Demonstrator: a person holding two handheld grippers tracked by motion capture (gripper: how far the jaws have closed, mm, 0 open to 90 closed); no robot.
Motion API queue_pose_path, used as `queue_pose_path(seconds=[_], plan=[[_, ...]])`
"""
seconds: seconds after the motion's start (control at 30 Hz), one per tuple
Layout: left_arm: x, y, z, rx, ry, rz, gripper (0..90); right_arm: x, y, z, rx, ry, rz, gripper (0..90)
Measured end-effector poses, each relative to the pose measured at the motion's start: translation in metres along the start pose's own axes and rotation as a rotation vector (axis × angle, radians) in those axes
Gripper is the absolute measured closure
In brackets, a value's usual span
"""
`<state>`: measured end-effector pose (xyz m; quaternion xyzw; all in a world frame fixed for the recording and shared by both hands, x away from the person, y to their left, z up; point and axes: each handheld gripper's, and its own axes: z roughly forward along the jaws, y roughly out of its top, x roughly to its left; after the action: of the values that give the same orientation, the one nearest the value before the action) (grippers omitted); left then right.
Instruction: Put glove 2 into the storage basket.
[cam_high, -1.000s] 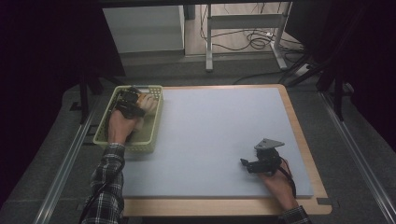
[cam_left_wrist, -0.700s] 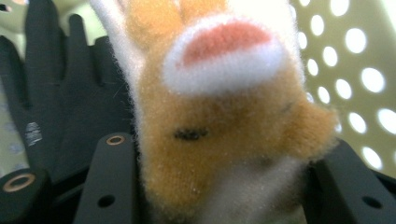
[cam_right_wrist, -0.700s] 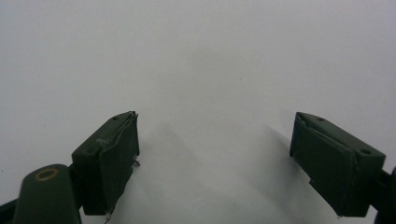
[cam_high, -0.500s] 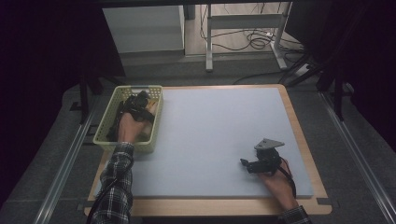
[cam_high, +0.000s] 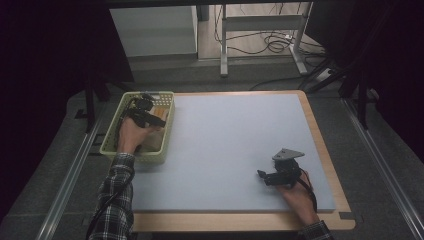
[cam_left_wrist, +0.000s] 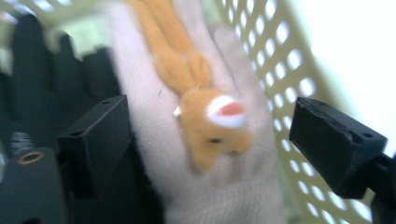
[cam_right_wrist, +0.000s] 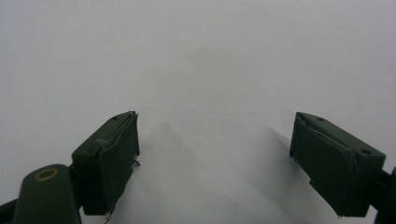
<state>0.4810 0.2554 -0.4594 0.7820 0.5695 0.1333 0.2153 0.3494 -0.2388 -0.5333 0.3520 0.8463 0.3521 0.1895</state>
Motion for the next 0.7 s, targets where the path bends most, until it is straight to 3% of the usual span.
queue_pose_path(seconds=[0.13, 0.27, 0.33, 0.4, 0.47, 0.6, 0.7], plan=[[0.007, -0.001, -0.019, -0.043, 0.052, -0.011, 36.1, 0.0, 0.0, 0.0, 0.0, 0.0, 0.0, 15.5], [0.015, -0.008, -0.012, 0.008, 0.144, -0.023, 60.5, 0.0, 0.0, 0.0, 0.0, 0.001, 0.0, 15.5], [0.018, -0.011, -0.007, 0.027, 0.155, -0.027, 64.0, 0.0, 0.0, 0.0, 0.001, 0.001, 0.002, 15.5], [0.022, -0.017, 0.009, 0.08, 0.145, -0.036, 70.1, 0.0, 0.0, 0.0, 0.001, 0.001, 0.002, 15.5], [0.023, -0.019, 0.019, 0.097, 0.141, -0.039, 71.2, 0.0, 0.0, 0.0, 0.001, 0.002, 0.005, 15.5], [0.021, -0.017, 0.025, 0.084, 0.098, -0.057, 72.3, 0.0, 0.0, 0.0, 0.001, 0.003, 0.006, 15.5], [0.016, -0.015, 0.027, 0.083, 0.071, -0.047, 73.3, 0.0, 0.0, 0.0, 0.001, 0.003, 0.006, 15.5]])
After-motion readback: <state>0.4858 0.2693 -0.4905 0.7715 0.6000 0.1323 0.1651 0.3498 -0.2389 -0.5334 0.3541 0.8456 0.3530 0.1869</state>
